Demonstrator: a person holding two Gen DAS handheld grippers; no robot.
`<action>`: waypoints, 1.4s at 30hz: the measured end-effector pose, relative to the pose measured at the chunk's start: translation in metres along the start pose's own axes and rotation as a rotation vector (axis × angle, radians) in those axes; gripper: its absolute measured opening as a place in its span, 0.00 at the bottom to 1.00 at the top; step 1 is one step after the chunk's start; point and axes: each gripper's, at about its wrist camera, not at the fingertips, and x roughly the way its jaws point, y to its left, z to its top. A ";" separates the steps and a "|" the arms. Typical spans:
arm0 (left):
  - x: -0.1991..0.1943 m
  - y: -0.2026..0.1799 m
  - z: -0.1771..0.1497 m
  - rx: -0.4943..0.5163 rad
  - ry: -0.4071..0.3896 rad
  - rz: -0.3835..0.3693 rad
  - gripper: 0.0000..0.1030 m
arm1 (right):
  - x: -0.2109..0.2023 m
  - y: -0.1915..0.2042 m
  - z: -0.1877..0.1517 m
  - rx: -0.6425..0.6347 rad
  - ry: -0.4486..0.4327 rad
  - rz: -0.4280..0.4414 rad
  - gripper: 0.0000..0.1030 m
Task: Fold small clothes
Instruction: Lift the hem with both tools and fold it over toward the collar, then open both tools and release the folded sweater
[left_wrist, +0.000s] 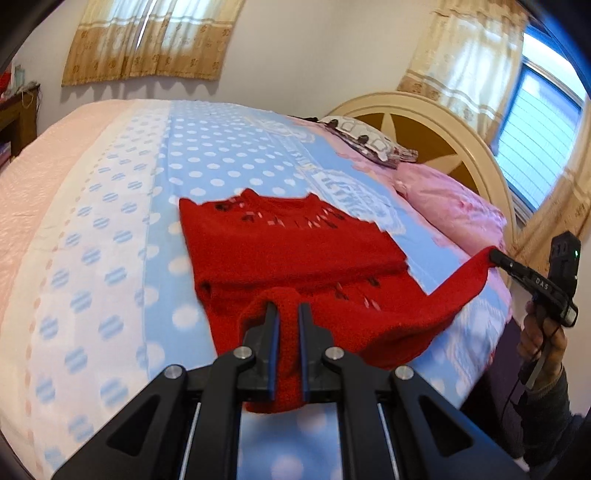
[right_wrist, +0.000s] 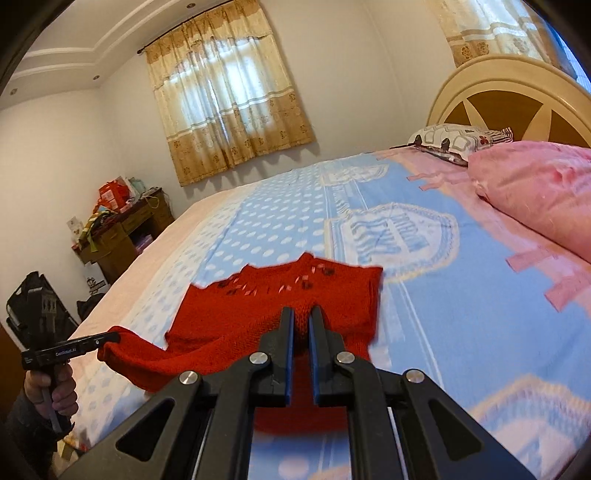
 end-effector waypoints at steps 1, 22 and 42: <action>0.007 0.004 0.008 -0.017 0.002 -0.007 0.09 | 0.008 0.000 0.006 -0.004 0.001 -0.008 0.06; 0.108 0.069 0.090 -0.169 0.069 0.008 0.09 | 0.190 -0.016 0.068 -0.021 0.155 -0.122 0.06; 0.152 0.117 0.098 -0.326 0.090 0.161 0.30 | 0.255 -0.054 0.058 0.009 0.216 -0.219 0.48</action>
